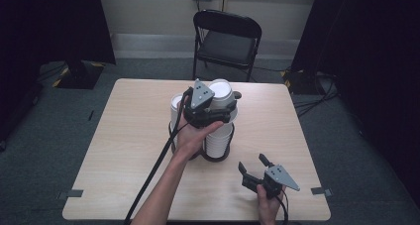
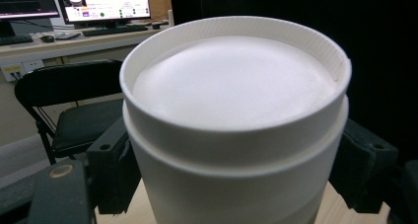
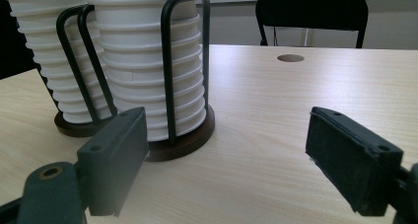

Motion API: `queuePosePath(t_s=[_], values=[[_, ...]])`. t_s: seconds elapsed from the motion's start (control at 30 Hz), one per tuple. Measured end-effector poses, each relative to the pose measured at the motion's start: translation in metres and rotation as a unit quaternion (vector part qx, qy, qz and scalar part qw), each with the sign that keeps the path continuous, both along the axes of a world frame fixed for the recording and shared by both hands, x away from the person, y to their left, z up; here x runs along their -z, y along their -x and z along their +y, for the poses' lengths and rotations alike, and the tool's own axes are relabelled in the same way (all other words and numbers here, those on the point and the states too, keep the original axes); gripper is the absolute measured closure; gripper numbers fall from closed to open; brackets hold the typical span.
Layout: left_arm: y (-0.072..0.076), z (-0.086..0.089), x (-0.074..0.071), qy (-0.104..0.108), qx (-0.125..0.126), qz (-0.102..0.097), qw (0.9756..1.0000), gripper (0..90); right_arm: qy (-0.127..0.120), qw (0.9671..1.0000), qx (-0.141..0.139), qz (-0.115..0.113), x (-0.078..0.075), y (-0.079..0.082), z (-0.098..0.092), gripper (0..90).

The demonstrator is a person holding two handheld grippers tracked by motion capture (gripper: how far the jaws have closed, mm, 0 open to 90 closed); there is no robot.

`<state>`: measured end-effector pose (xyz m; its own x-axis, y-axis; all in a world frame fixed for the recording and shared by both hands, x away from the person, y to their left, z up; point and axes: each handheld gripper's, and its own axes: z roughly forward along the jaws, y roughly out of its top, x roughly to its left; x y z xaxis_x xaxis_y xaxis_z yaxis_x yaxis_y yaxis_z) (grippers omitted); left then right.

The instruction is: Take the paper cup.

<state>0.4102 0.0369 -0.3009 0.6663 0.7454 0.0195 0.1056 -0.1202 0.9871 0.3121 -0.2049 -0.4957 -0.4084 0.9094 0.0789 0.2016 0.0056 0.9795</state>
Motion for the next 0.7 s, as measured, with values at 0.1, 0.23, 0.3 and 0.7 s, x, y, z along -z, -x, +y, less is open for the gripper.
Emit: queuePosePath(t_s=[0.1, 0.23, 0.3, 0.7], values=[[0.002, 0.002, -0.002, 0.004, -0.004, -0.003, 1.0000, 19.4, 0.000, 1.0000, -0.001, 0.001, 0.000, 0.000, 0.000, 15.9], [0.005, 0.005, -0.005, 0.017, -0.004, -0.014, 0.9997, 19.4, 0.000, 1.0000, 0.000, 0.000, 0.000, 0.000, 0.000, 15.9], [0.006, 0.006, -0.007, 0.025, -0.004, -0.017, 0.9995, 19.4, 0.000, 1.0000, 0.000, 0.000, 0.000, 0.000, 0.000, 15.9], [0.013, 0.016, -0.014, 0.050, -0.004, -0.037, 0.9981, 19.5, 0.000, 1.0000, 0.000, 0.001, 0.000, 0.000, 0.000, 15.8]])
